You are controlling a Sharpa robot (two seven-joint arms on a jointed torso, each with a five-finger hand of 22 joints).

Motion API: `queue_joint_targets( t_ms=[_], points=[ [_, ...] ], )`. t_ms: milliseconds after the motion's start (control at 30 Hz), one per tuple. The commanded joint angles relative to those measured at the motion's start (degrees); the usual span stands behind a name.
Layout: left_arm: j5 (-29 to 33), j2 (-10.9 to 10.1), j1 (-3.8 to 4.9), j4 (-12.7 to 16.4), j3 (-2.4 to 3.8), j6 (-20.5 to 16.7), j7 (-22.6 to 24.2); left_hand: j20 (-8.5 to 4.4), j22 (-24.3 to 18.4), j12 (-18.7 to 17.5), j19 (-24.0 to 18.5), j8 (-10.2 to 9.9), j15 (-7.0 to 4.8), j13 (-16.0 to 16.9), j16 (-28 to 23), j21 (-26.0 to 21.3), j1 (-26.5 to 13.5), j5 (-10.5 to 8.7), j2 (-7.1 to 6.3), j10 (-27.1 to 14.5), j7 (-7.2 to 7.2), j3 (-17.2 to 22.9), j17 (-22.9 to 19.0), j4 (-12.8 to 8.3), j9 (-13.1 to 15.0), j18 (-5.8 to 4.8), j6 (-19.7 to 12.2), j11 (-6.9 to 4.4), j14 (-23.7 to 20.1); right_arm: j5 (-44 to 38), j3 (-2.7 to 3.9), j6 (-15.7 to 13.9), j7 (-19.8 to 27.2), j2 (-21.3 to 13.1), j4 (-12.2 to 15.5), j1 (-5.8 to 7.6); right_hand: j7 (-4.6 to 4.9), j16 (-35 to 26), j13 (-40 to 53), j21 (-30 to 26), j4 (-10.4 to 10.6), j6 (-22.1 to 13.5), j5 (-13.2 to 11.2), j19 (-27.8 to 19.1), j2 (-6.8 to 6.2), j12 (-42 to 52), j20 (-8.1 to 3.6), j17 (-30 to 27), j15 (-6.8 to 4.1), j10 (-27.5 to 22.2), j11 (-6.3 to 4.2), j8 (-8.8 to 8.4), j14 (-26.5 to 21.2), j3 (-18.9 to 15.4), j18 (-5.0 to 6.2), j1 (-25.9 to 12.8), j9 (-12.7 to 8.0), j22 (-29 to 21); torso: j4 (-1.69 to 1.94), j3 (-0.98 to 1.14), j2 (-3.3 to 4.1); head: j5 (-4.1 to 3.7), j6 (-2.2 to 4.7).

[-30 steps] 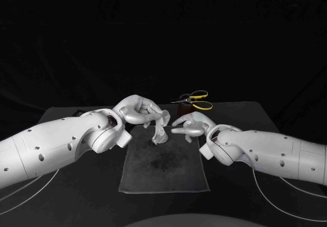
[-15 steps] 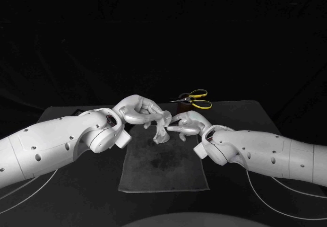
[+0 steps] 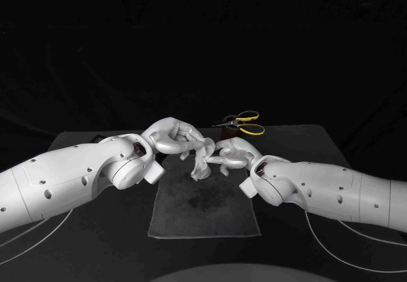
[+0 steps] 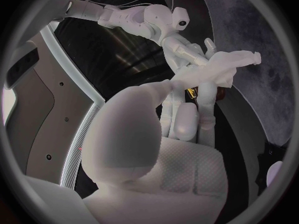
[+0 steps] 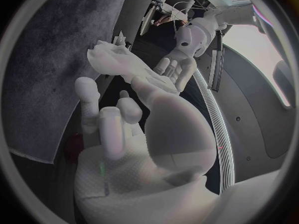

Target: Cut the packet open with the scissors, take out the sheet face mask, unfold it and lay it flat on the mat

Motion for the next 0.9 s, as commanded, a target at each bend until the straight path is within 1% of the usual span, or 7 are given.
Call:
queue_joint_targets(
  t_ms=[33, 233, 333, 400, 500, 600, 900],
  points=[
    [1.1, 0.1, 0.09, 0.2, 0.08, 1.0, 0.7, 0.19, 0.0, 0.2, 0.4, 0.3, 0.17, 0.1, 0.2, 0.3, 0.2, 0.17, 0.46, -0.2, 0.21, 0.3, 0.0, -0.1, 3.2, 0.13, -0.1, 0.00, 0.4, 0.2, 0.04, 2.8, 1.5, 0.4, -0.1, -0.02, 0.09, 0.3, 0.2, 0.4, -0.7, 1.2, 0.2, 0.0, 0.52, 0.4, -0.59, 0.3, -0.35, 0.5, 0.11, -0.23, 1.1, 0.4, 0.67, 0.7, -0.1, 0.2, 0.02, 0.03, 0.00, -0.20, 0.01],
    [1.7, 0.1, 0.09, 0.4, 0.09, 1.1, 0.9, 0.19, 0.2, 0.3, 0.5, 0.3, 0.18, 0.1, 0.2, 0.4, 0.1, 0.17, 0.47, -0.2, 0.22, 0.3, 0.2, -0.1, 3.3, 0.10, -0.1, 0.01, 0.4, 0.0, 0.04, 4.8, 1.6, 0.6, 0.0, -0.02, -0.28, 0.4, 0.8, 0.6, -1.1, 4.0, 0.2, 0.1, 1.64, 1.0, -0.76, 0.4, -0.52, 0.9, -0.15, 0.32, 1.1, 1.0, 0.63, 0.9, 0.1, 0.5, 0.00, -0.03, 0.00, -0.16, -0.09],
    [1.8, 0.1, 0.09, 0.4, 0.09, 1.1, 0.9, 0.19, 0.2, 0.3, 0.5, 0.3, 0.18, 0.1, 0.2, 0.4, 0.1, 0.17, 0.47, -0.2, 0.22, 0.3, 0.2, -0.1, 3.3, 0.10, -0.1, 0.01, 0.4, -0.1, 0.04, 5.0, 1.8, 0.7, -0.1, -0.02, -1.13, 0.7, 1.7, 1.5, -1.3, 6.7, 0.2, 0.5, 3.09, 1.9, -1.02, 0.9, -0.98, 1.6, -0.79, 1.38, 1.3, 1.7, 0.55, 1.3, 0.5, 0.9, 0.03, -0.04, -0.03, -0.14, -0.09],
    [2.0, 0.1, 0.09, 0.4, 0.09, 1.1, 0.9, 0.19, 0.3, 0.3, 0.6, 0.3, 0.19, 0.2, 0.3, 0.5, 0.0, 0.17, 0.49, -0.3, 0.22, 0.4, 0.4, -0.2, 3.3, 0.08, -0.1, 0.02, 0.5, 0.1, 0.04, 4.5, 2.1, 0.7, -0.2, -0.02, -2.10, 1.1, 2.6, 2.9, -1.5, 9.2, 0.2, 1.2, 4.72, 2.8, -1.42, 1.7, -1.62, 2.5, -1.59, 2.77, 1.7, 2.4, 0.39, 2.0, 1.0, 1.5, 0.05, -0.02, -0.04, -0.14, -0.10],
    [2.1, 0.0, 0.09, 0.4, 0.09, 1.1, 0.9, 0.19, 0.3, 0.3, 0.6, 0.3, 0.19, 0.2, 0.3, 0.5, 0.0, 0.17, 0.49, -0.3, 0.22, 0.4, 0.4, -0.2, 3.3, 0.08, -0.1, 0.02, 0.5, 0.6, 0.06, 3.4, 2.5, 0.6, -0.4, -0.02, -2.98, 1.6, 3.9, 5.0, -2.0, 10.7, 0.2, 2.3, 6.14, 3.9, -2.08, 2.6, -2.39, 4.0, -2.40, 4.56, 2.2, 2.7, 0.09, 2.4, 2.0, 2.3, 0.04, -0.02, -0.03, -0.11, -0.05],
    [2.1, -0.1, 0.09, 0.4, 0.09, 1.2, 0.9, 0.19, 0.3, 0.3, 0.6, 0.3, 0.19, 0.2, 0.3, 0.5, 0.0, 0.17, 0.49, -0.3, 0.22, 0.4, 0.4, -0.2, 3.3, 0.08, -0.1, 0.02, 0.5, 1.3, 0.08, 1.9, 3.2, 0.5, -0.5, -0.02, -3.38, 2.1, 4.4, 7.3, -2.4, 10.8, 0.2, 3.5, 6.63, 4.3, -2.65, 3.6, -2.88, 4.9, -2.84, 6.21, 2.7, 3.0, -0.32, 2.1, 3.0, 3.2, 0.05, -0.01, -0.02, -0.09, -0.02],
    [2.3, -0.8, 0.09, 0.0, 0.08, 1.0, 0.6, 0.20, 0.4, 0.3, 0.7, 0.3, 0.20, 0.2, 0.3, 0.6, -0.1, 0.17, 0.49, -0.3, 0.22, 0.5, 0.4, -0.3, 3.4, 0.05, -0.2, 0.03, 0.5, 1.9, 0.40, -0.3, 4.3, -1.5, 1.2, 0.01, -3.57, 2.4, 4.5, 8.2, -3.0, 10.4, 0.2, 4.1, 6.72, 4.2, -3.00, 4.1, -3.16, 5.3, -3.06, 7.77, 2.9, 3.7, -0.50, 1.5, 3.9, 3.7, -0.02, 0.05, -0.03, 0.14, 0.00]
  ],
)
